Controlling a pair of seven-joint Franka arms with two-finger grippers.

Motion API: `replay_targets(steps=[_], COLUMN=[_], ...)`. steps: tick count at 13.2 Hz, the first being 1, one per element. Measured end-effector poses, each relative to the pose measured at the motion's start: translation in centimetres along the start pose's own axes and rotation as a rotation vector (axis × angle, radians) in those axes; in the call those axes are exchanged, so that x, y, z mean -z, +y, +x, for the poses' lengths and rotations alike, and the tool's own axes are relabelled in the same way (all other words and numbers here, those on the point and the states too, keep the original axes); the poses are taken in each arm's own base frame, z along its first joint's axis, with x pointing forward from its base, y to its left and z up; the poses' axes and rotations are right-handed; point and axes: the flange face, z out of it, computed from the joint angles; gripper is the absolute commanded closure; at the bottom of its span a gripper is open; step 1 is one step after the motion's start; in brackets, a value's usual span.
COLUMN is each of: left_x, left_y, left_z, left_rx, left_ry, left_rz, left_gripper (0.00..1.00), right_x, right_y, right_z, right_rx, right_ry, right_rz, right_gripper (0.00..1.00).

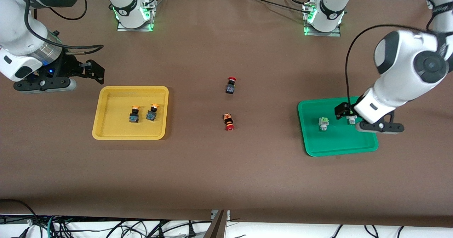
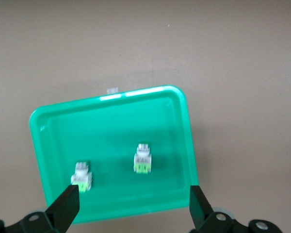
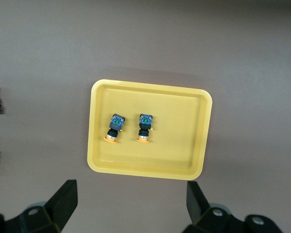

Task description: Place green and yellow buttons in trays

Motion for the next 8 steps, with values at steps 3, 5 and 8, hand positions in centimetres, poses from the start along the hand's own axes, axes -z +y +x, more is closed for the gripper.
replay_targets(steps=[3, 5, 8], left_x=[5.2, 8.0, 10.2], left_y=[-1.0, -2.3, -3.4], left_z=[-2.1, -3.0, -3.7], left_rx=[0.065, 0.105, 0.122], left_ry=[-0.053, -0.055, -0.047], left_rz=[-0.011, -0.042, -0.046], left_gripper=[0.0, 0.0, 0.0], right_x=[-0.1, -0.2, -0.2], right_y=[0.0, 0.0, 0.0], right_z=[-0.1, -0.1, -0.2], right_rx=[0.0, 0.0, 0.0], right_ry=[-0.012, -0.015, -0.016], right_rz=[-0.001, -0.001, -0.001], right_gripper=[0.01, 0.01, 0.01])
